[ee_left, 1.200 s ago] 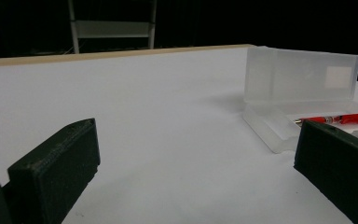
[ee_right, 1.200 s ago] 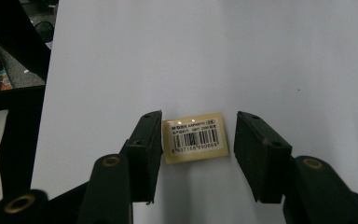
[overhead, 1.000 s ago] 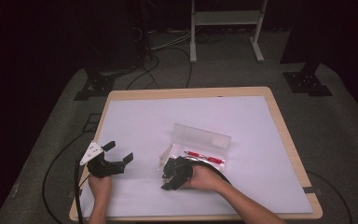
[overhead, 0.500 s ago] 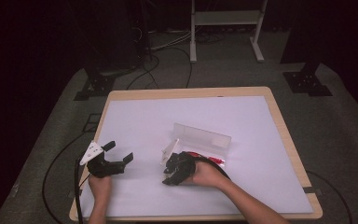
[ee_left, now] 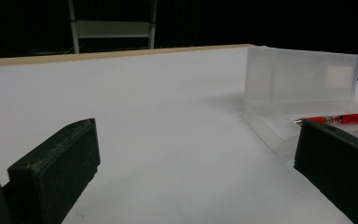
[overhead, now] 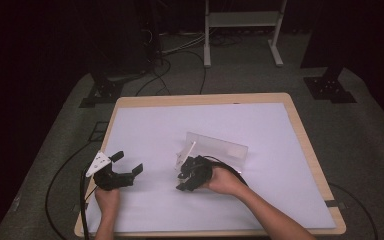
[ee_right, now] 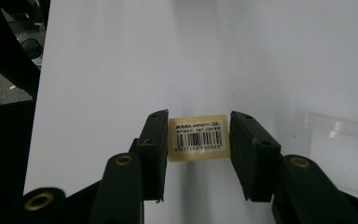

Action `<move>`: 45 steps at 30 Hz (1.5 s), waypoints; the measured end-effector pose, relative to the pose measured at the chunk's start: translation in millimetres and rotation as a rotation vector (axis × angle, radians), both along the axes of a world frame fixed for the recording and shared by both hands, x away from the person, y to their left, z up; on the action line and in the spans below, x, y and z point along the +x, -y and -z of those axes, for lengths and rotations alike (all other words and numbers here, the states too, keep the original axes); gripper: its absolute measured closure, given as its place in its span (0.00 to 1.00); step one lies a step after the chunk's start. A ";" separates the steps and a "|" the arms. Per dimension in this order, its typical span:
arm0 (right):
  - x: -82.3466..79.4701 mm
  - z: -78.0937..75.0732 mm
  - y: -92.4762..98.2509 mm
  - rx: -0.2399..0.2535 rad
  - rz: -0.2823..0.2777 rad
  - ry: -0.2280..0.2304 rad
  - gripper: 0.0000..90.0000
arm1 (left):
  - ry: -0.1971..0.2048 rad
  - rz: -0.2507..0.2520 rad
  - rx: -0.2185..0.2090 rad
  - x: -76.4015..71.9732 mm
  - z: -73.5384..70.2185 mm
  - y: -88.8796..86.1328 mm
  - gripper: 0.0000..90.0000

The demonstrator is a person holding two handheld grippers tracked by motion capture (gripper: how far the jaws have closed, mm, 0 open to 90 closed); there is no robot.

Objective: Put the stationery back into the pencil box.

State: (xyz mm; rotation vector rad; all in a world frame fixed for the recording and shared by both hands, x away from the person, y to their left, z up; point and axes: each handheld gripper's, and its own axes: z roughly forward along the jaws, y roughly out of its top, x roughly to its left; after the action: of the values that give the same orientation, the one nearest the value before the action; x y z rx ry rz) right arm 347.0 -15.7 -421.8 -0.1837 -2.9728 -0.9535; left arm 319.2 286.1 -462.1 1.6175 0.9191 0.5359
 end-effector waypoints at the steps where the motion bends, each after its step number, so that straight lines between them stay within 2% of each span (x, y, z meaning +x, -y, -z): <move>1: 1.0 -1.2 0.5 0.003 0.004 -0.001 0.64 | 0.000 0.000 0.000 0.0 0.1 0.1 0.00; 26: 23.4 -17.5 7.0 0.018 0.068 0.034 0.64 | 0.000 0.002 -0.001 -0.1 0.1 -0.1 0.00; 45: 37.8 -22.0 12.0 0.020 0.109 0.044 0.64 | -0.002 0.003 0.008 -0.1 0.0 -0.3 0.00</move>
State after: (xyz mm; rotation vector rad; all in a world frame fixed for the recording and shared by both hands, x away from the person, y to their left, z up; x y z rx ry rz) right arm 384.8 -27.7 -399.8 -0.3312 -3.0194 -1.0110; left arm 319.1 286.4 -462.2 1.6261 0.9170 0.5365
